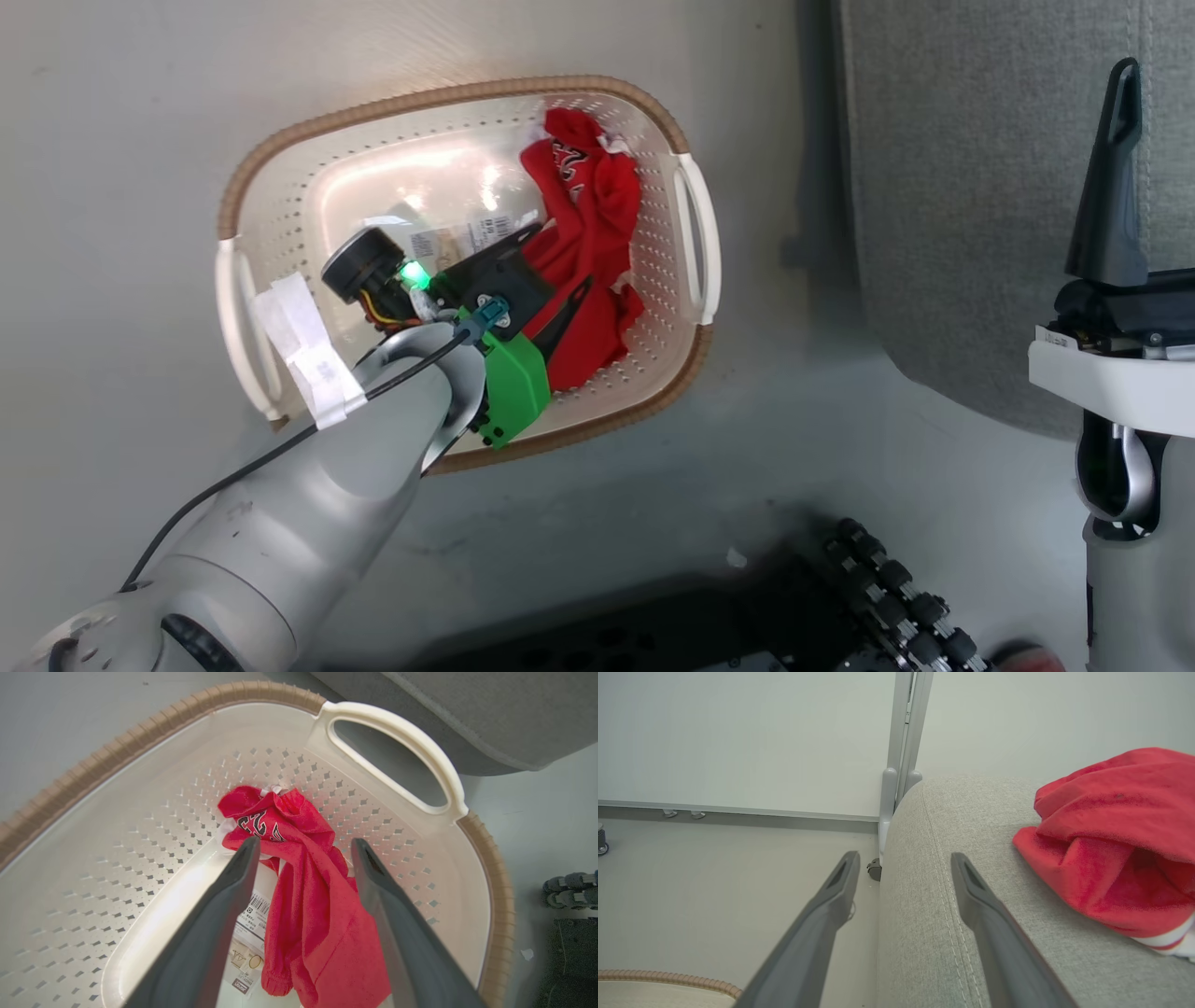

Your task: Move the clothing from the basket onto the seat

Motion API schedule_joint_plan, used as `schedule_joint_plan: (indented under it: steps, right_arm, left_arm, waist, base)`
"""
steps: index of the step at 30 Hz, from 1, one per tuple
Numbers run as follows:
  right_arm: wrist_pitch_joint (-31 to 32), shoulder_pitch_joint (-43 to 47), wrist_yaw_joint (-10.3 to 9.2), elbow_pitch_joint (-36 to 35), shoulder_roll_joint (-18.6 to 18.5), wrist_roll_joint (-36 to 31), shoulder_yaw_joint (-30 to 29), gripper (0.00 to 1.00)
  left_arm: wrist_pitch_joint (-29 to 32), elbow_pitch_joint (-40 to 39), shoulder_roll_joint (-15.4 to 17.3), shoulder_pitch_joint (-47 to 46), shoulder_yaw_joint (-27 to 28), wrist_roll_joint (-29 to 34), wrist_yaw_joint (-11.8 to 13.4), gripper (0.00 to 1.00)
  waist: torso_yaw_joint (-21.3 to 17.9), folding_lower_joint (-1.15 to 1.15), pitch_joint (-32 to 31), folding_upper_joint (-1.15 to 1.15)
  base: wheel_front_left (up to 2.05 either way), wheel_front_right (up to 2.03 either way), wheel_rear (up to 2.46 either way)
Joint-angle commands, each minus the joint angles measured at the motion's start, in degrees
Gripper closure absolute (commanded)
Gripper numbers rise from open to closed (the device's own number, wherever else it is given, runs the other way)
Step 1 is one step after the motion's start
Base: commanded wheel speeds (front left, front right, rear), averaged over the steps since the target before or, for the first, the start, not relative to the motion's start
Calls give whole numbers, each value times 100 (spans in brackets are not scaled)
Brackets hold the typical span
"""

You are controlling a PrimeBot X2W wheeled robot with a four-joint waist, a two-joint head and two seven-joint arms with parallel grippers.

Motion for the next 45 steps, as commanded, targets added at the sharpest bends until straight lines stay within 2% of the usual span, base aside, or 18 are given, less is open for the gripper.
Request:
schedule_joint_plan:
  steps: [1, 6, 14, 22, 30, 31, 33, 37, 45]
  right_arm:
    - [-19, -113, -4, -74, 40, 54, -11, 0]
    - [-19, -141, -4, -208, 80, 76, 17, 0]
    - [-19, -67, -4, -411, 92, 4, 25, 0]
    - [-18, 170, -4, -581, 26, -93, -35, 0]
    - [-19, 349, -4, -728, 25, -130, -83, 0]
    - [-19, 370, -4, -733, 30, -127, -95, 0]
    - [-19, 371, -4, -744, 38, -126, -107, 0]
    - [-19, 317, -4, -737, 53, -125, -95, 0]
    - [-19, 41, -4, -617, 78, -61, 0, 0]
  left_arm:
    - [13, 157, 65, -118, -167, -154, -17, 0]
    - [40, 561, 96, -248, -590, -493, -17, 0]
    - [138, 1057, 87, -290, -867, -838, -17, 0]
    - [334, 1189, 1, -155, -992, -1044, -17, 0]
    - [435, 1100, 70, -79, -1020, -1071, -17, 0]
    - [446, 1078, 81, -70, -1020, -1038, -17, 40]
    - [531, 993, 89, -2, -1021, -1022, -17, 100]
    - [684, 793, 176, 10, -1017, -972, -17, 100]
    - [391, 629, 255, -150, -1018, -1127, -18, 100]
  waist:
    - [-305, -1, 277, 0]
    - [-427, -1, 356, 0]
    - [-579, -1, 504, 0]
    - [-579, -1, 532, 0]
    - [-590, -1, 575, 0]
    - [-589, -1, 577, 0]
    - [-587, -1, 577, 0]
    - [-578, -1, 573, 0]
    - [-561, -1, 477, 0]
  base:
    - [0, 0, 0]
    - [0, 0, 0]
    - [0, 0, 0]
    - [0, 0, 0]
    - [0, 0, 0]
    - [0, 0, 0]
    - [0, 0, 0]
    - [0, 0, 0]
    - [0, 0, 0]
